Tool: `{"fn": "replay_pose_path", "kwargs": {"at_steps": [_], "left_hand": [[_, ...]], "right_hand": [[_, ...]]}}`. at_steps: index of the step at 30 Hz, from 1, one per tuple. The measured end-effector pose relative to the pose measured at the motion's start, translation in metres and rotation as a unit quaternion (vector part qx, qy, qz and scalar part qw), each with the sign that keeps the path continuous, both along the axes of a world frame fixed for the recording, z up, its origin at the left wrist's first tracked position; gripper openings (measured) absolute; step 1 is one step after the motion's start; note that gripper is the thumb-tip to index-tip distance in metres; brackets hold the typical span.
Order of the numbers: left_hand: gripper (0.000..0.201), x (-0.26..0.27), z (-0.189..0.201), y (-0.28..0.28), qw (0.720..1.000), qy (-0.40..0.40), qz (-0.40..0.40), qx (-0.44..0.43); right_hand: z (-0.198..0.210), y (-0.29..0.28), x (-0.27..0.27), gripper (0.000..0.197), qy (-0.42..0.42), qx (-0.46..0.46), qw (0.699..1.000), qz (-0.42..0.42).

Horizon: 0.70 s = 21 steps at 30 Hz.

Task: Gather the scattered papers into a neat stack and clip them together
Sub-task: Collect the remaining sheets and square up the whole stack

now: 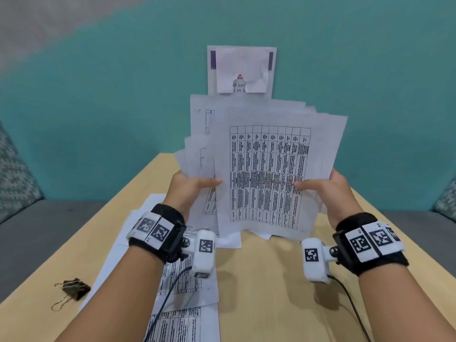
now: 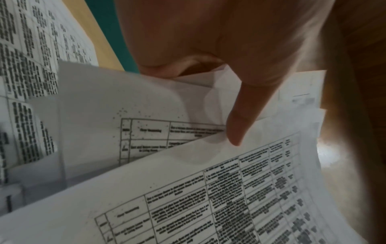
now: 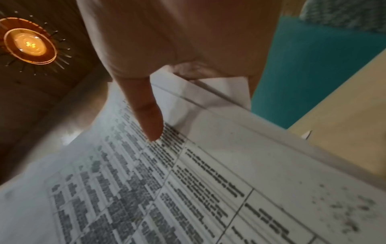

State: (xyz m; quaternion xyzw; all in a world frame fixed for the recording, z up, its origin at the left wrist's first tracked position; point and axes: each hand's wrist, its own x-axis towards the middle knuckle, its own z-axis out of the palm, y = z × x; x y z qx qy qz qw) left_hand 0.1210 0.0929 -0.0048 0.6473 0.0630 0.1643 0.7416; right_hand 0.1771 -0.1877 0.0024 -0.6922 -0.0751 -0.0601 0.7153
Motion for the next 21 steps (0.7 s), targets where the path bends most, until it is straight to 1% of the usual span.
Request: {"fn": "replay_pose_path", "kwargs": {"at_steps": [2, 4, 7, 11, 16, 19, 21], "left_hand": [[0.059, -0.001, 0.000, 0.000, 1.000, -0.002, -0.006, -0.009], [0.061, -0.001, 0.001, 0.000, 1.000, -0.004, -0.007, -0.004], [0.056, -0.003, 0.005, -0.003, 1.000, 0.010, -0.011, 0.019], [0.041, -0.006, 0.003, -0.003, 0.999, 0.030, -0.020, 0.018], [0.039, -0.007, 0.004, 0.002, 1.000, 0.026, -0.013, 0.001], [0.043, -0.005, 0.010, 0.005, 1.000, -0.003, 0.017, -0.010], [0.055, -0.003, 0.014, 0.007, 0.997, -0.017, 0.076, 0.007]], "right_hand": [[-0.003, -0.004, 0.002, 0.040, 0.024, -0.012, 0.999, 0.020], [-0.005, -0.006, 0.002, 0.035, 0.041, -0.033, 0.998, 0.032], [-0.005, -0.003, 0.002, 0.034, 0.057, -0.043, 0.997, 0.038], [-0.005, -0.002, -0.002, 0.035, 0.055, -0.047, 0.996, 0.050], [-0.005, -0.005, -0.005, 0.030, 0.047, -0.071, 0.994, 0.063], [-0.002, -0.004, -0.005, 0.026, 0.026, -0.080, 0.996, 0.043], [-0.001, -0.003, -0.006, 0.019, 0.010, -0.050, 0.999, 0.017]]}}
